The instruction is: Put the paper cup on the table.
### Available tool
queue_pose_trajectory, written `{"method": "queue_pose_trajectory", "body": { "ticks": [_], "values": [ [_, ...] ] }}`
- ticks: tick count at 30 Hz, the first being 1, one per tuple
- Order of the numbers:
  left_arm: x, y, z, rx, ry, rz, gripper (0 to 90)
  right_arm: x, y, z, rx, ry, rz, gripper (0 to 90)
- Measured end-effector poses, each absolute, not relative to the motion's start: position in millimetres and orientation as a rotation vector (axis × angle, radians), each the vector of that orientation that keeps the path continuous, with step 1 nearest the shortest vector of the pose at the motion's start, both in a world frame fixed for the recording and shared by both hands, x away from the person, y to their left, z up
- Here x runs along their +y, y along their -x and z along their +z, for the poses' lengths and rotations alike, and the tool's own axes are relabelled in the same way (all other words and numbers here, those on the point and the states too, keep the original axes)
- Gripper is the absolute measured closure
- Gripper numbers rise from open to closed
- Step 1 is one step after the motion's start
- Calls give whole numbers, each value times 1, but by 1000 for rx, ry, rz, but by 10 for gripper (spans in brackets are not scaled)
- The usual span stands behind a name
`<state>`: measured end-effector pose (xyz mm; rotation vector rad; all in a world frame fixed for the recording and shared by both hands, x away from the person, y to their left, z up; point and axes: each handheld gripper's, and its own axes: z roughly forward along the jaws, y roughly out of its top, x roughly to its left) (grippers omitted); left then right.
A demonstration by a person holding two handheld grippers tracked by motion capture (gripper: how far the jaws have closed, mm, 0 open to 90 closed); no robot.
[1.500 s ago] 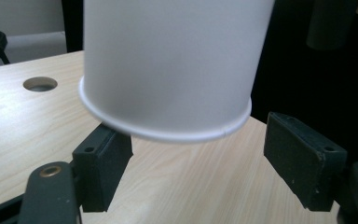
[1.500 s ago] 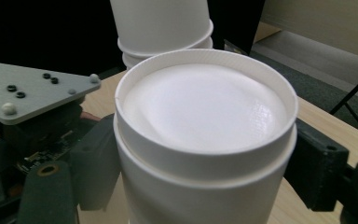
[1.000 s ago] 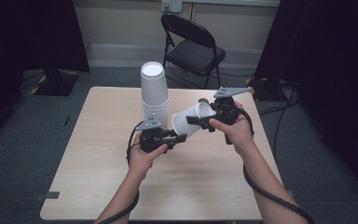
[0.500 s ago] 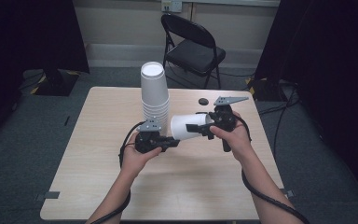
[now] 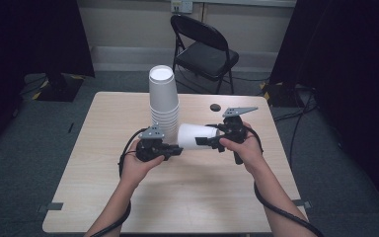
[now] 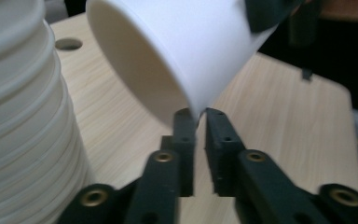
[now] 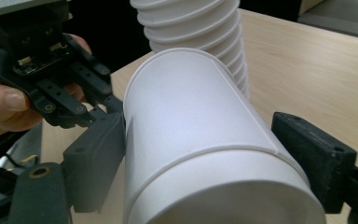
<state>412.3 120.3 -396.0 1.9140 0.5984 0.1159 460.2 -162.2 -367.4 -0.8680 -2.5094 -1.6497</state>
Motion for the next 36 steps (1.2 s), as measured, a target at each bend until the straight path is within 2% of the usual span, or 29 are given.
{"method": "queue_pose_trajectory", "body": {
  "ticks": [2, 5, 8, 10, 13, 25, 31, 34, 36],
  "values": [
    [119, -412, -395, 582, -1910, 128, 691, -158, -460, -369, -2525, 845, -1634, 194],
    [119, -413, -394, 563, -1910, 117, 666, -155, -461, -370, -2552, 835, -1607, 188],
    [117, -412, -391, 496, -1973, 98, 784, -154, -462, -371, -2534, 836, -1607, 159],
    [115, -410, -388, 477, -2003, 110, 810, -154, -463, -372, -2524, 832, -1603, 140],
    [117, -410, -381, 477, -2019, 124, 862, -156, -460, -370, -2609, 816, -1634, 170],
    [90, -411, -383, 420, -2283, 211, 851, -155, -455, -370, -2703, 776, -1613, 171],
    [83, -413, -384, 424, -2255, 208, 775, -163, -455, -370, -2691, 809, -1622, 171],
    [82, -413, -386, 416, -2260, 191, 681, -169, -454, -370, -2688, 822, -1629, 171],
    [82, -412, -386, 430, -2239, 180, 563, -172, -453, -370, -2687, 836, -1626, 171]
  ]
}}
